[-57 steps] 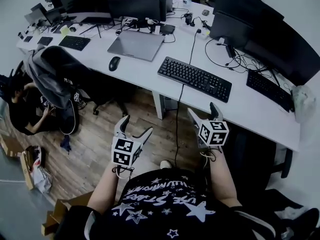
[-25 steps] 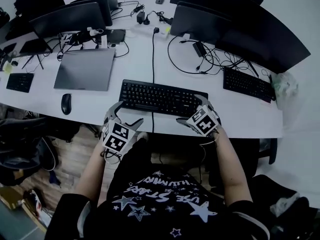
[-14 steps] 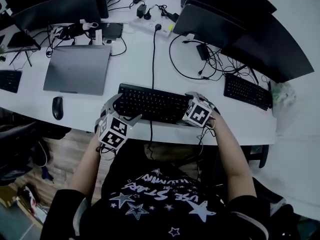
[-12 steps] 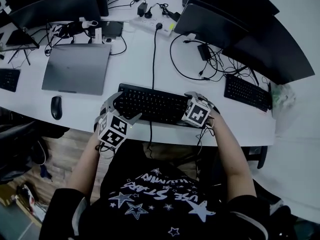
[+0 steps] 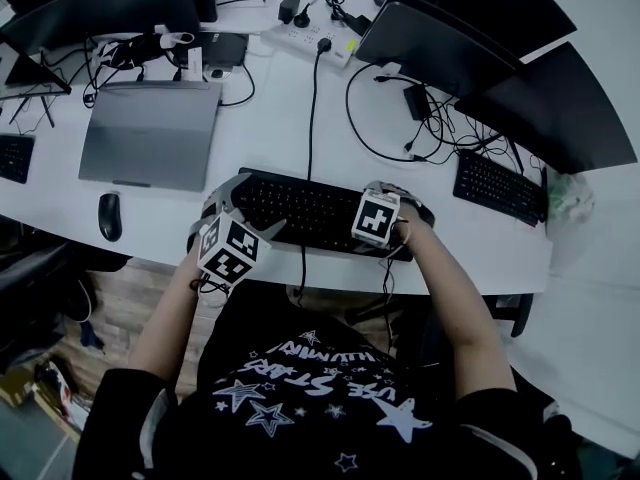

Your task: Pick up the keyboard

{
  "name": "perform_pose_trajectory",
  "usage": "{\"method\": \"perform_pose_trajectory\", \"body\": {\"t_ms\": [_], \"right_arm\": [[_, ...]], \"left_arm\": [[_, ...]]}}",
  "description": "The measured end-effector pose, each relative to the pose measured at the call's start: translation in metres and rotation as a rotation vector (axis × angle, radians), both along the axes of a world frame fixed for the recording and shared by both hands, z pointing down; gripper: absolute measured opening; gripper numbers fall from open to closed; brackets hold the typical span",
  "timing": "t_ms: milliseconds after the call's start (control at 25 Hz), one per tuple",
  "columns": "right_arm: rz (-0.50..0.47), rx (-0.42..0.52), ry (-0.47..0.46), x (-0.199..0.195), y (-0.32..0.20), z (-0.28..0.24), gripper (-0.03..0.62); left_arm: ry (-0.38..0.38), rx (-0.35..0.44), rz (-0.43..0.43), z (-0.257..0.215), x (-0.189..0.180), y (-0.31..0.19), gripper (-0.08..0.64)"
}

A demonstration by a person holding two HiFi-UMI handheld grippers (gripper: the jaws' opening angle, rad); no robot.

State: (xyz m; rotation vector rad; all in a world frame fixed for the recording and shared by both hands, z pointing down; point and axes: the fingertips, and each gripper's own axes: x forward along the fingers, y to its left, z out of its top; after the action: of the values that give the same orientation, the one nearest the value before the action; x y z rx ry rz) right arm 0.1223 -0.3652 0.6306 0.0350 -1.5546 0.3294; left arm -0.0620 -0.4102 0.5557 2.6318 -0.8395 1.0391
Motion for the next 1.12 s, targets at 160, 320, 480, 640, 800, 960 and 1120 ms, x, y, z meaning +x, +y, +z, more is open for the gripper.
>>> {"method": "perform_pose_trajectory", "body": {"t_ms": [160,320,480,640,800,960,1120], "right_arm": [[-0.007,0.030,-0.008,-0.001,0.000,-0.002,0.572],[-0.016,0.088,-0.028,-0.006,-0.003,-0.007,0.572],[-0.015,0.183,-0.009,-0.006,0.000,-0.015,0.572],[-0.011,0.303,0.008,-0.006,0.002,-0.025,0.572],[-0.012,0.410,0.018,-0.006,0.006,-0.032,0.572],[-0.017,0.517,0.020,-0.007,0.009,-0.039,0.572],[-0.021,0.603,0.026,-0.007,0.013,-0.044,0.572]], "left_arm": [[-0.008,-0.013,0.021,0.005,0.004,-0.003,0.423],[-0.028,-0.004,0.046,0.005,0.007,-0.009,0.423],[-0.070,0.027,0.106,-0.001,0.011,-0.014,0.423],[-0.145,0.014,0.239,-0.005,0.020,-0.011,0.423],[-0.171,0.007,0.314,-0.012,0.028,-0.015,0.422],[-0.198,-0.048,0.425,-0.019,0.040,-0.012,0.422],[-0.300,-0.154,0.608,-0.007,0.051,0.007,0.422]]}}
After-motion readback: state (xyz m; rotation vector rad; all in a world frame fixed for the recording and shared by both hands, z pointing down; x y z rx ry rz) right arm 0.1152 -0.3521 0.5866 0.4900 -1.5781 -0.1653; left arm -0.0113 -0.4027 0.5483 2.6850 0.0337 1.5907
